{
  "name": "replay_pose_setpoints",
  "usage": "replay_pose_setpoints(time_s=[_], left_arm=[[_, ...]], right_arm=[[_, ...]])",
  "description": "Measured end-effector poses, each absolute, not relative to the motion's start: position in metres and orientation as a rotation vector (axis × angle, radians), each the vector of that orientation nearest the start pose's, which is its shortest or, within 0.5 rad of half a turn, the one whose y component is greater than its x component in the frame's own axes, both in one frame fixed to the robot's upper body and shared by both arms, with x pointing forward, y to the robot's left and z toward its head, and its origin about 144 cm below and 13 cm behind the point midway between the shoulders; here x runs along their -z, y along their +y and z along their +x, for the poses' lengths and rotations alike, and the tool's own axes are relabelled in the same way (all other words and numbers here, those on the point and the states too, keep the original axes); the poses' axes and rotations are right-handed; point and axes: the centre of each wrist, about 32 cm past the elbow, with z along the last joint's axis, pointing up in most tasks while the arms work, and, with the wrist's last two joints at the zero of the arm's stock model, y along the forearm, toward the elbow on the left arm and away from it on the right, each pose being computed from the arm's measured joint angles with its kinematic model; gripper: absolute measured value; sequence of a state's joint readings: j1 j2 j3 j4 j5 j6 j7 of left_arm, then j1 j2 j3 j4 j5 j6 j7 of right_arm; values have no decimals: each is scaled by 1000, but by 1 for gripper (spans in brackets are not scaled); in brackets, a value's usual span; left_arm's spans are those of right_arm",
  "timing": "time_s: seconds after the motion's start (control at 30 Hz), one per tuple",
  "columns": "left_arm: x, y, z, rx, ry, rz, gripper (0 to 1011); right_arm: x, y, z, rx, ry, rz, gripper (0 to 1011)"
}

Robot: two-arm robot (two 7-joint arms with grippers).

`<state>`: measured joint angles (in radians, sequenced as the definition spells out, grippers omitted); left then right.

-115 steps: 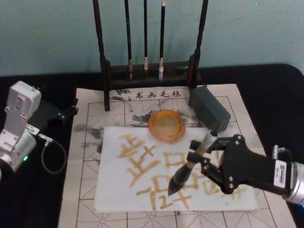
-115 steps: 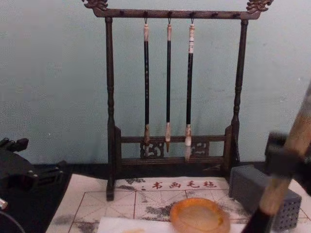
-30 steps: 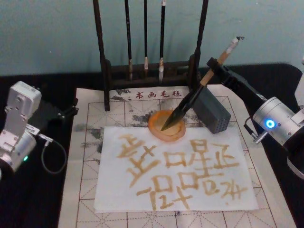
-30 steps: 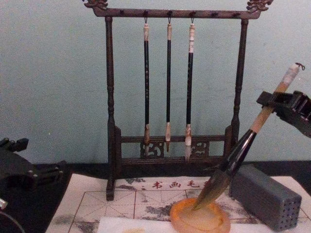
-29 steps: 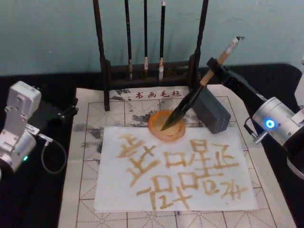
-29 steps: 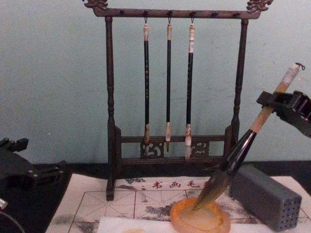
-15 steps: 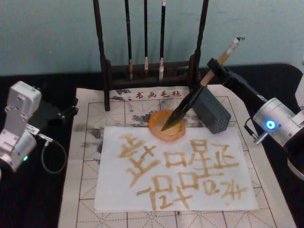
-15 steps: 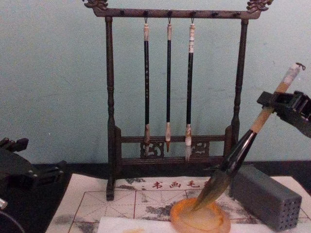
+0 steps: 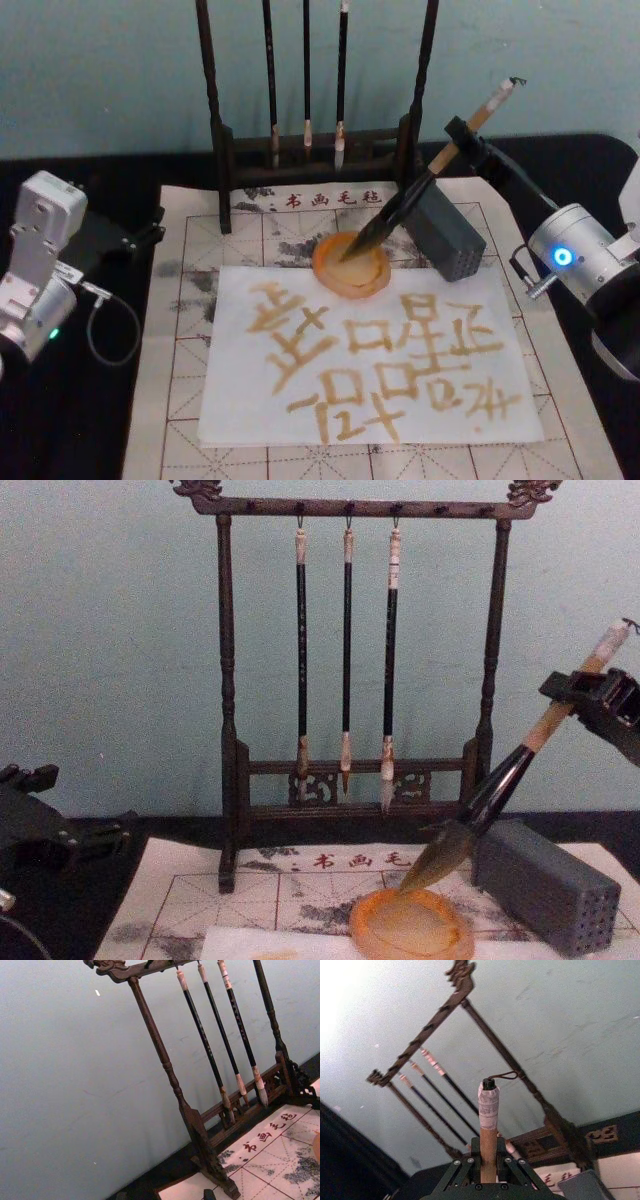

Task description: Pick up the brush from the inkstone, write on the paper, then place the brush back to its original position.

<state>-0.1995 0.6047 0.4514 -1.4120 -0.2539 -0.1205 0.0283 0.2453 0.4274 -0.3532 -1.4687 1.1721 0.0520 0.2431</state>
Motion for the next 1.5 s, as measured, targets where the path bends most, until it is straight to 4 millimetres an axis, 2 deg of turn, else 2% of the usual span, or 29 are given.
replay_pose_setpoints(time_s=[0.4,0.8,1.5], left_arm=[[-1140,310,489,-1248,-285,304,1001],[-1140,310,489,-1248,-285,304,1001],[-1140,310,489,-1248,-285,304,1001]], right_arm=[[-1173,-250,524,1074,588,483,199],[-1161,-243,534,1113,621,464,199],[-1147,-237,538,1163,672,460,199]])
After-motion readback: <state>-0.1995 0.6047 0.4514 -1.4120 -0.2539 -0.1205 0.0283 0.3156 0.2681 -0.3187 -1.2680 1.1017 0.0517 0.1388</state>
